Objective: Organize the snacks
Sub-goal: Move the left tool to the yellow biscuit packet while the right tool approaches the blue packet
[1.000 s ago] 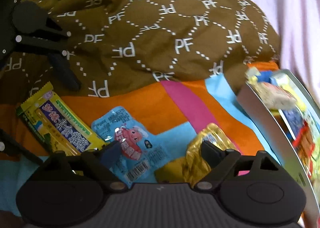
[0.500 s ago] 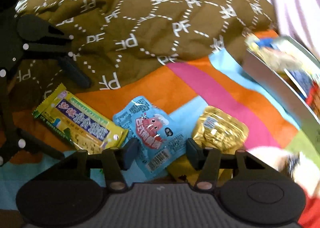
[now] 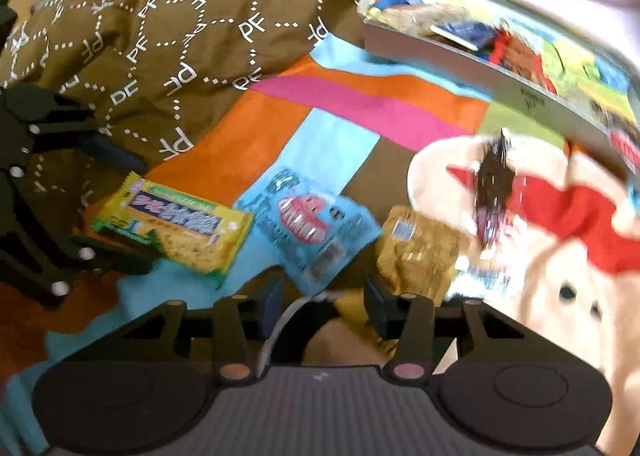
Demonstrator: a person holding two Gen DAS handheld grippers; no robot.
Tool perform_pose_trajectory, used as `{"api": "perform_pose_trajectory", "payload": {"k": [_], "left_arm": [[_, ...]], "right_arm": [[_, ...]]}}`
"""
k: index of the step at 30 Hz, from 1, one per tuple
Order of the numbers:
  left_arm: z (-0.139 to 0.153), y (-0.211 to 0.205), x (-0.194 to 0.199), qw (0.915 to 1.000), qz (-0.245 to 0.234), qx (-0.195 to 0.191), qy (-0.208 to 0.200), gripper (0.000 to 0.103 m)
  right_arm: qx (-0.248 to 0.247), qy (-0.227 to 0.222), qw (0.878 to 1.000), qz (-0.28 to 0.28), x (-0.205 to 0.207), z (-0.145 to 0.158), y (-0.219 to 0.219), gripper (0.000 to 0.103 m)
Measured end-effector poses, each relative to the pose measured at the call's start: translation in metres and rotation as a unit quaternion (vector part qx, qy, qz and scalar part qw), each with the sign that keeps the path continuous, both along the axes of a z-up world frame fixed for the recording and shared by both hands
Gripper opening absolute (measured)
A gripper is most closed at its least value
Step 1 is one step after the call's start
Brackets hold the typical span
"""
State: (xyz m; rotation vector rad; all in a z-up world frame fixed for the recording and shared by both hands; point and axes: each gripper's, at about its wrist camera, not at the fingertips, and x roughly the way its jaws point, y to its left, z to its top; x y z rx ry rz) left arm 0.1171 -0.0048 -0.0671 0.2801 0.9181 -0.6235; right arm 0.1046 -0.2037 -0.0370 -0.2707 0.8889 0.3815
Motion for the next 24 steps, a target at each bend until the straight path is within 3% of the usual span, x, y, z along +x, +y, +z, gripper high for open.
{"api": "perform_pose_trajectory", "payload": {"k": [4,13,21,24], "left_arm": [[0.001,0.001,-0.002,0.9998,0.009,-0.01,0.014,0.08],[0.004,0.0,-0.012,0.9991,0.008,-0.022,0.035,0.079],[0.003,-0.004,-0.013,0.9999,0.004,-0.006,0.014,0.082],[0.003,-0.006,-0.012,1.0,0.0,-0.001,0.002,0.082]], "right_arm": [[0.034,0.024,0.999,-0.021,-0.011,-0.003,-0.004,0.051],[0.056,0.027,0.998,-0.017,-0.027,-0.005,-0.005,0.056],[0.023,-0.049,0.998,0.015,-0.035,0.008,-0.007,0.08],[0.0,-0.071,0.996,0.044,-0.031,0.009,-0.001,0.082]]}}
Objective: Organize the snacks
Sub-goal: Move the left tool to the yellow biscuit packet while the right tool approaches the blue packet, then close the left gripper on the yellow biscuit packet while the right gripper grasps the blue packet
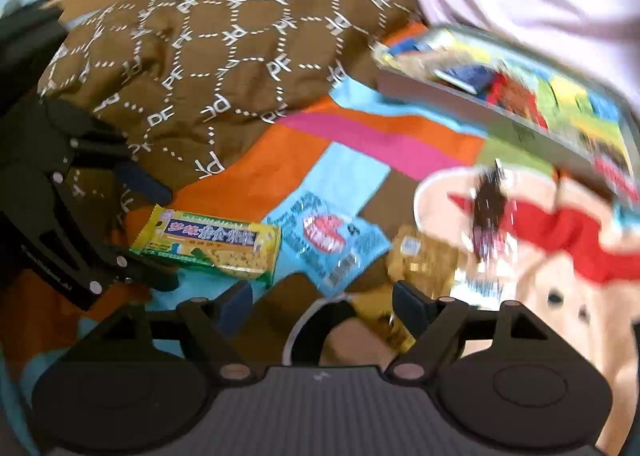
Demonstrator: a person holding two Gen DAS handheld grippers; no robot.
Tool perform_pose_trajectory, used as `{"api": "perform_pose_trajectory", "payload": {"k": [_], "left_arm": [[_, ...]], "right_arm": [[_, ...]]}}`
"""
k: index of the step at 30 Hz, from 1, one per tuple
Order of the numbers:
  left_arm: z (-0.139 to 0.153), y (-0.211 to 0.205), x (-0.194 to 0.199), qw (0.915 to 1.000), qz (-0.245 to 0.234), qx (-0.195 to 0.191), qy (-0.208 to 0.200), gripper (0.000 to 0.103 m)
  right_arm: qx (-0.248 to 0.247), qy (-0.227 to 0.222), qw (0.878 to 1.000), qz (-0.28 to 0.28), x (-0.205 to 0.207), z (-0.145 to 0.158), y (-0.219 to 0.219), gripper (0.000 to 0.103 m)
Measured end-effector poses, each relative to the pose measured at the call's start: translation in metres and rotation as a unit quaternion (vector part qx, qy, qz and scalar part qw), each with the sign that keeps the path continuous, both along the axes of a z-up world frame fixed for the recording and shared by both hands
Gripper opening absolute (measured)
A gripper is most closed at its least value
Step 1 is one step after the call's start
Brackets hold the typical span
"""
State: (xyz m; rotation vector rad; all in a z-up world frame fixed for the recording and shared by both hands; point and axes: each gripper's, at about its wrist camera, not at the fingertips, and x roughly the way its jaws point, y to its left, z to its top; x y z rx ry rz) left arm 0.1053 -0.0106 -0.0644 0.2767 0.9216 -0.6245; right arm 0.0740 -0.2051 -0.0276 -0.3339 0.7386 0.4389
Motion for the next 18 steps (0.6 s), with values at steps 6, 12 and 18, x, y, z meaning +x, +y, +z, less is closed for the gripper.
{"api": "perform_pose_trajectory", "payload": {"k": [6,12,18], "left_arm": [[-0.002,-0.006,0.004,0.9997,-0.017,0.001,-0.02,0.083],[-0.006,-0.008,0.01,0.9991,-0.039,-0.016,-0.008,0.081],[-0.009,-0.008,0.015,0.9987,-0.041,-0.028,0.014,0.066]], "right_arm": [[-0.11,-0.031,0.991,0.065,0.025,-0.015,0.018,0.083],[-0.167,-0.04,0.978,0.121,0.044,-0.029,0.029,0.085],[-0.159,-0.029,0.977,0.14,0.063,-0.037,0.043,0.086]]}}
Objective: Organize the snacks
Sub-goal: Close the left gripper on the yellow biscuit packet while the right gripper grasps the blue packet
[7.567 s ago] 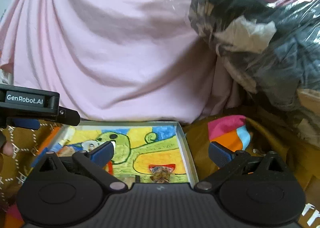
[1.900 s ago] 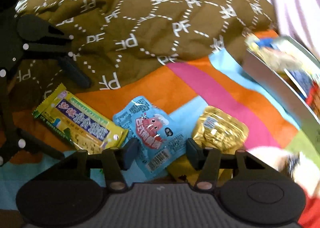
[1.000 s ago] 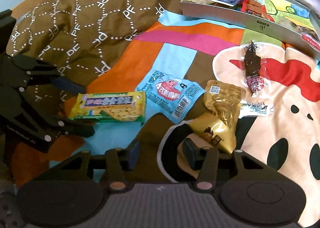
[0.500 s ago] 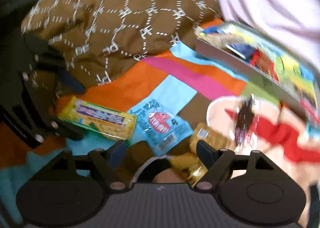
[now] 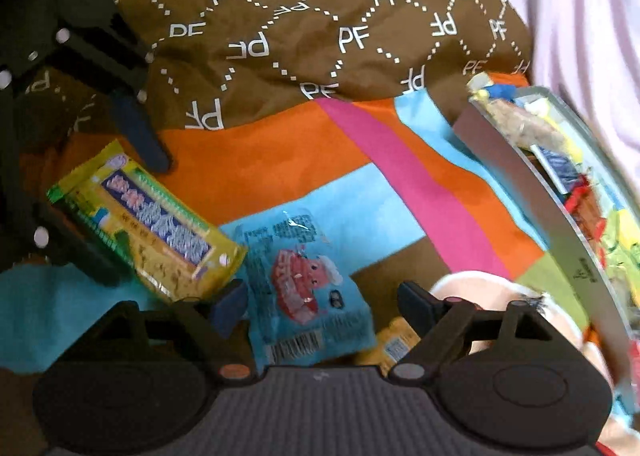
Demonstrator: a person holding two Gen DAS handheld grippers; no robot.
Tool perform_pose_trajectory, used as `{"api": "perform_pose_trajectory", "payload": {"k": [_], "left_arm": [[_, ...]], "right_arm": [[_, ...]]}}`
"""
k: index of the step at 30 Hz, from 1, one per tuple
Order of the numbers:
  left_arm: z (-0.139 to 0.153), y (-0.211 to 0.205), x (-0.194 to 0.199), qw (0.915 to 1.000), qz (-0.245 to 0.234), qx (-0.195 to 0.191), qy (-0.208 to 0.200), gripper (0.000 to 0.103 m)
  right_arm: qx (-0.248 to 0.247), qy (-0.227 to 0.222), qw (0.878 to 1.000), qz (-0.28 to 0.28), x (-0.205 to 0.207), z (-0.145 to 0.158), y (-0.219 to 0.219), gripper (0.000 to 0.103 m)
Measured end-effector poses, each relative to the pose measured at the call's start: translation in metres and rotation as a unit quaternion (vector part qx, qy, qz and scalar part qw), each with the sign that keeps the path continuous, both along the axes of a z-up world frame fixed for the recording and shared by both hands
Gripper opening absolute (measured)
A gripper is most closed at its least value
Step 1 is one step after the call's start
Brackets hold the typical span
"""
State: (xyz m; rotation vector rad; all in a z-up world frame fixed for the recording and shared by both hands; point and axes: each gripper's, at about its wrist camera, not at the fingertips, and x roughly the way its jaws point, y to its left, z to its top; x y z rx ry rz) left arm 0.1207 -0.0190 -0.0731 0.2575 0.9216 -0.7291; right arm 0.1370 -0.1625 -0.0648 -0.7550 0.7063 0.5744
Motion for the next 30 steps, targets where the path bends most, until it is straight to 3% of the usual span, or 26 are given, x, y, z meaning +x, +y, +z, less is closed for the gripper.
{"api": "perform_pose_trajectory", "payload": {"k": [2,3,8,12,19,24,27,30], "left_arm": [[0.0,-0.001,-0.002,1.0,0.002,0.004,-0.003,0.063],[0.0,-0.001,-0.003,1.0,0.002,0.005,-0.004,0.062],[0.0,-0.002,-0.004,0.9999,0.007,0.01,-0.002,0.056],[0.002,0.001,-0.003,0.9995,0.028,0.009,0.014,0.055],[0.004,0.002,-0.011,0.9985,0.05,0.017,0.013,0.052],[0.004,0.002,-0.014,0.9978,0.063,0.015,0.015,0.052],[0.005,0.002,-0.015,0.9974,0.07,0.012,0.014,0.052],[0.006,0.004,-0.015,0.9965,0.082,0.005,0.014,0.052]], "right_arm": [[0.02,0.015,1.0,-0.014,0.006,-0.001,-0.001,0.08],[0.034,0.027,0.999,-0.017,0.008,-0.001,-0.003,0.071],[0.08,0.049,0.994,-0.059,0.006,0.0,-0.013,0.066],[0.099,0.041,0.988,-0.114,-0.003,0.002,-0.017,0.06],[0.148,0.021,0.965,-0.217,-0.029,0.004,-0.025,0.053],[0.139,-0.019,0.964,-0.224,-0.054,-0.001,-0.015,0.032],[0.126,-0.035,0.966,-0.222,-0.055,-0.004,-0.006,0.032],[0.163,-0.022,0.961,-0.222,-0.052,-0.001,-0.015,0.033]]}}
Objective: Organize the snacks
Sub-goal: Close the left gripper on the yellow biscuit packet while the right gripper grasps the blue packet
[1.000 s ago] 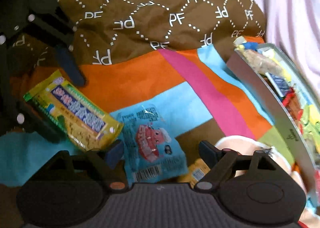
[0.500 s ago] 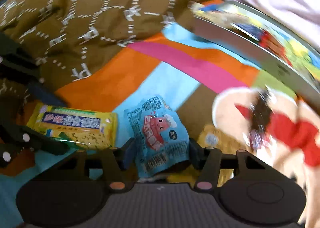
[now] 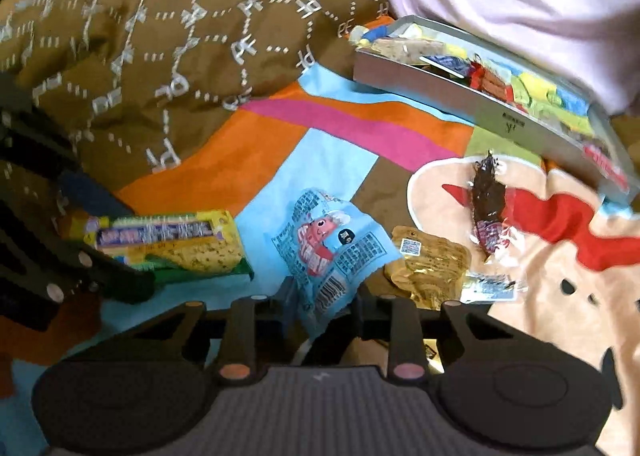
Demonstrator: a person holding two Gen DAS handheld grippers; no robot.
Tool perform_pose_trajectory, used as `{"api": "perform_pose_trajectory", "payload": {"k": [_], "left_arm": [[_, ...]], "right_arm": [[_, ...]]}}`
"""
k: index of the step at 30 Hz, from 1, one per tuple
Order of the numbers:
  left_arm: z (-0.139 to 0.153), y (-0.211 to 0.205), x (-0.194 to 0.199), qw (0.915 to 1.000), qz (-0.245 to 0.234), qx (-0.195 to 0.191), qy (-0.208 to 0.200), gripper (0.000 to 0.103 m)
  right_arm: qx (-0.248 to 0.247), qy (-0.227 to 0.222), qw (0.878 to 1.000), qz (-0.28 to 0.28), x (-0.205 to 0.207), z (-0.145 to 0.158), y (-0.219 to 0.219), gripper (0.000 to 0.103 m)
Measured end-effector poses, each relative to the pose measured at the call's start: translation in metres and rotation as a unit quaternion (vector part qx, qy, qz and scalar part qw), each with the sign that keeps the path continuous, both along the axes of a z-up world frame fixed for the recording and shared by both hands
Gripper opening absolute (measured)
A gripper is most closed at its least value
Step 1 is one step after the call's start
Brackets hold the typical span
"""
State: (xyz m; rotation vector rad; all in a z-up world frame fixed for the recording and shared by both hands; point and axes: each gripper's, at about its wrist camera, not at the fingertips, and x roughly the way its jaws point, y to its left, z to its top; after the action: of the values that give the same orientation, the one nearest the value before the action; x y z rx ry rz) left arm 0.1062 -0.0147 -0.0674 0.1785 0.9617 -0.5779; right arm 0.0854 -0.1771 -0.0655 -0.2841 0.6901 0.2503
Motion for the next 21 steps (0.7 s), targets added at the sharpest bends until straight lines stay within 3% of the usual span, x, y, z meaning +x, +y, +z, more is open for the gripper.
{"api": "perform_pose_trajectory", "payload": {"k": [8,13,17,18,21], "left_arm": [[0.002,0.011,0.01,0.998,0.062,-0.01,-0.006,0.051],[0.002,0.015,0.014,0.9972,0.072,-0.015,-0.005,0.05],[0.001,0.013,0.013,0.9975,0.069,-0.011,-0.009,0.05],[0.001,0.013,0.013,0.9975,0.07,-0.011,-0.01,0.05],[0.001,0.014,0.014,0.9973,0.071,-0.013,-0.009,0.05]], "right_arm": [[0.112,0.014,0.993,0.027,0.015,0.004,-0.024,0.045],[0.18,0.031,0.983,0.019,0.033,0.005,-0.033,0.054],[0.21,0.055,0.976,-0.009,0.051,-0.002,-0.039,0.053],[0.212,0.061,0.975,-0.019,0.054,-0.005,-0.039,0.041],[0.205,0.053,0.977,-0.031,0.053,-0.009,-0.037,0.036]]}}
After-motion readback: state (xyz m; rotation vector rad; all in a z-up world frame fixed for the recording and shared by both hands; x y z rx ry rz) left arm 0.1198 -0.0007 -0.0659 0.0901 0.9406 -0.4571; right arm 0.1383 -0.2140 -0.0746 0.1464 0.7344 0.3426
